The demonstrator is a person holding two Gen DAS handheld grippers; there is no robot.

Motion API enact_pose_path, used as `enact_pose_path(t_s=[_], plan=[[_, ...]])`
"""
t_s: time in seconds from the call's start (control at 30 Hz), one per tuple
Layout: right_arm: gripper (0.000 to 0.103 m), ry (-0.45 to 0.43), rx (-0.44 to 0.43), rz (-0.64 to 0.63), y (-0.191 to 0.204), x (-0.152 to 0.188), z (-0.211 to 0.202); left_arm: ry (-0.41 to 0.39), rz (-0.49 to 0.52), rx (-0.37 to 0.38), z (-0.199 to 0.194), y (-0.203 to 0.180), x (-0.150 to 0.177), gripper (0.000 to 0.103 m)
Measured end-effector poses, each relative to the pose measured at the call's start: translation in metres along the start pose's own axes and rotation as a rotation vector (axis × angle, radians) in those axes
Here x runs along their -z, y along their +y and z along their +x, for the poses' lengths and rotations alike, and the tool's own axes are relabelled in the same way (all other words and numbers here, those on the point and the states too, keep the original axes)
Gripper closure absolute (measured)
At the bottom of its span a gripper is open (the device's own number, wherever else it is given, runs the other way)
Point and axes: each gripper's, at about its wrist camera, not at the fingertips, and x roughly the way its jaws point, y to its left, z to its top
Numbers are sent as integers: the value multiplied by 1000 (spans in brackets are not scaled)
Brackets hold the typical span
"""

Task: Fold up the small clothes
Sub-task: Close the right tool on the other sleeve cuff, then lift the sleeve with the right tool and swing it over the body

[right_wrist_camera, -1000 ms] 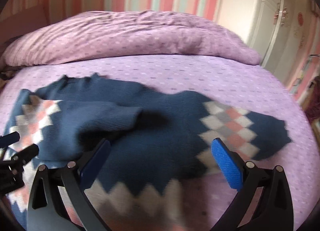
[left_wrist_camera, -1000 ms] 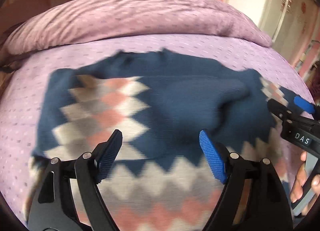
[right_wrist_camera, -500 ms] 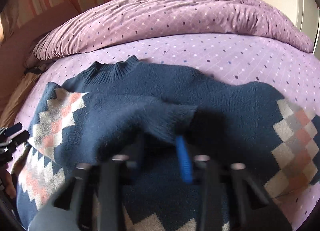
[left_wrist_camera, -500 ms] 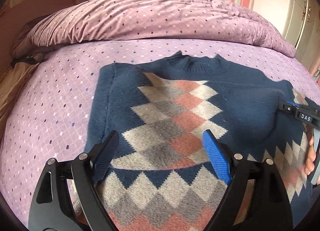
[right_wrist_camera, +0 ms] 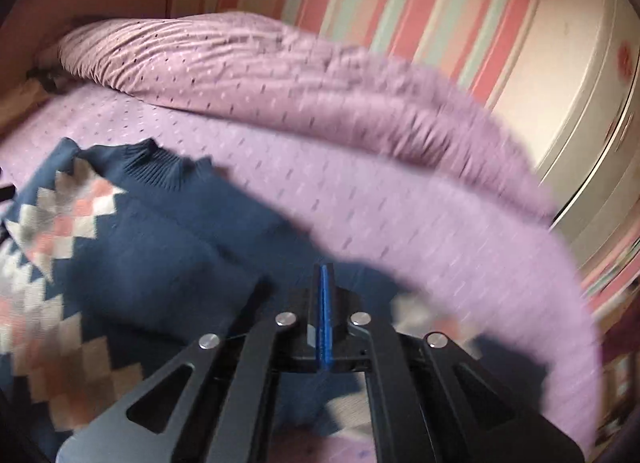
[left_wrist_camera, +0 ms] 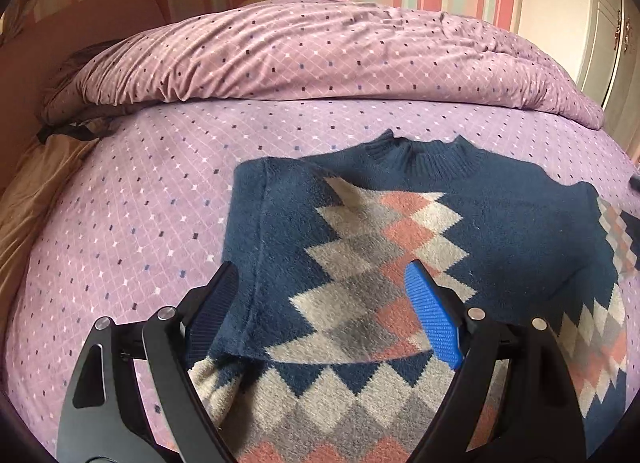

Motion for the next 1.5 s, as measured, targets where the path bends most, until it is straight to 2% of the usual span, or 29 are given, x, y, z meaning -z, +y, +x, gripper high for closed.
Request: enact_pose_path(t_s=[0.07, 0.1, 0.13, 0.17, 0.2, 0.4, 0.43, 0.47, 0.5, 0.53, 0.6, 0.63, 0.67, 0.77, 0.9, 1.07, 1.17, 1.33, 1.4, 1.43, 1.5], plan=[[96, 55, -98, 53, 4, 19, 14, 8, 5, 2, 2, -4, 4, 18], [72, 63, -134, 80, 7, 25, 19, 10, 6, 9, 2, -5, 4, 18], [38, 66, -172, 120, 15, 34, 25, 11, 6, 12, 2, -8, 6, 18], [26, 65, -180, 150, 21, 38, 29, 12, 10, 13, 2, -9, 7, 18], [21, 68, -186, 194, 29, 44, 34, 11, 11, 13, 1, -9, 7, 18], [22, 139, -274, 422, 46, 56, 59, 7, -2, 16, -2, -8, 9, 18], [28, 151, -290, 474, 49, 58, 63, 5, -8, 17, -3, -6, 9, 18], [43, 156, -303, 505, 52, 59, 67, 4, -12, 17, -4, -5, 8, 18], [48, 167, -294, 529, 56, 59, 71, 3, -18, 15, -5, -2, 9, 18], [55, 171, -269, 541, 61, 59, 74, 2, -20, 12, -6, -1, 9, 18], [75, 167, -239, 541, 69, 57, 75, 0, -30, 2, -8, 5, 9, 18], [89, 163, -227, 533, 76, 55, 75, -1, -36, 2, -8, 7, 9, 18], [94, 158, -223, 525, 80, 53, 74, -1, -41, -1, -9, 10, 9, 18], [96, 99, -157, 458, 91, 47, 62, 0, -57, -11, -9, 17, 10, 18], [96, 15, -97, 366, 85, 33, 36, -2, -75, -5, -12, 24, 8, 18], [96, -64, 19, 224, 69, 12, 2, -16, -80, 10, -13, 20, 2, 17], [96, -4, 54, 151, 58, 12, 10, -11, -73, 21, -7, 10, 4, 14], [94, 180, 51, 58, 60, 46, 61, 46, -42, 8, 24, -2, 20, 14], [93, 164, 61, 30, 65, 55, 64, 71, -22, -16, 38, -3, 25, 14], [90, 164, 58, 32, 65, 55, 63, 91, -16, -20, 46, -2, 28, 14], [76, 162, 33, 64, 57, 50, 54, 108, -19, -25, 55, 0, 31, 14]])
